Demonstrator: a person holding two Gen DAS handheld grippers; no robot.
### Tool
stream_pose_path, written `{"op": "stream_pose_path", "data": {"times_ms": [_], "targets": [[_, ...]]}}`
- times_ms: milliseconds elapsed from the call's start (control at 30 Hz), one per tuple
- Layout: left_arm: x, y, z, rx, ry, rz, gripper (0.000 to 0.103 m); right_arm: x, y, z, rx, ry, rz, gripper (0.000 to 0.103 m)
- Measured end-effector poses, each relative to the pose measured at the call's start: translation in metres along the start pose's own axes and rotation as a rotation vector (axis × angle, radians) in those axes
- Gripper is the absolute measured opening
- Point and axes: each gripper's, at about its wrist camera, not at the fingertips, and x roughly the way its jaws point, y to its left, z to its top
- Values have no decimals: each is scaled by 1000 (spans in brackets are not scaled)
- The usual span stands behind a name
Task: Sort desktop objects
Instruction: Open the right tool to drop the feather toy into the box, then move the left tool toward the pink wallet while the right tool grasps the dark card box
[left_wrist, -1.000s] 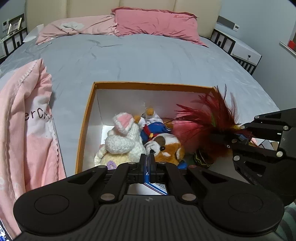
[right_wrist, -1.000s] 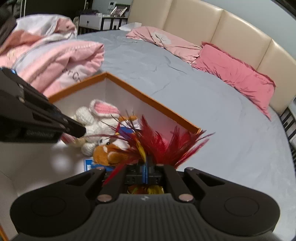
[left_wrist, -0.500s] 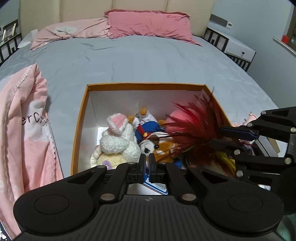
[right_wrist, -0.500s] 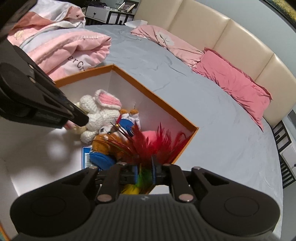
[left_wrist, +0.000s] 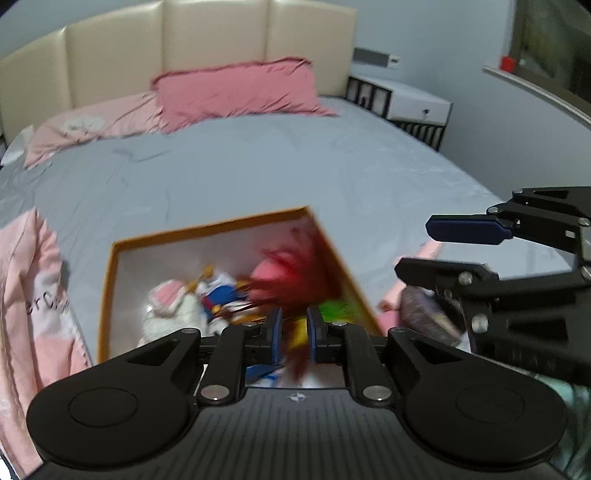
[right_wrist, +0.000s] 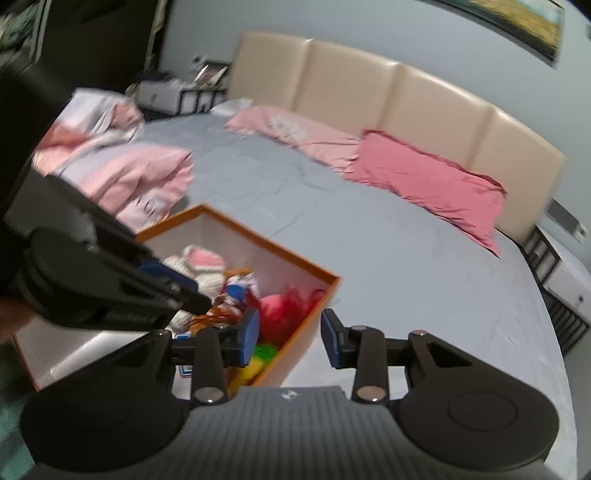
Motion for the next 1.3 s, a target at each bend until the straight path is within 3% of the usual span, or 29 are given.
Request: {"op": "stream_pose_path", "data": {"times_ms": [133,233,567,867,1067,1133,1200,1300], "targets": [[-9,-22,-3,19,-32,-32,20,-21,-29,-17,118,-4,-53,41],[-12,-36,-6,22,-43,-65,20,-34,-51,-34,188,40,-114,41],[-4,-79,-13,51,13,-164,21,-69,-96,-93,294,170,-230,41],[26,-110,-11,41,132,-229,27,-54,-109,-123,365,280,-143,41],[57,-110,7,40,208,-205,31,-29,-114,-119,362,303,-72,41],[68,-110,15,55,223,-189,36,-19,-114,-116,354,308,-56,41],[81,-111,24,67,242,-172,55,-7,-115,-111,341,320,-44,44],[104,-111,36,80,293,-171,57,7,-114,-104,322,325,-38,46]]}}
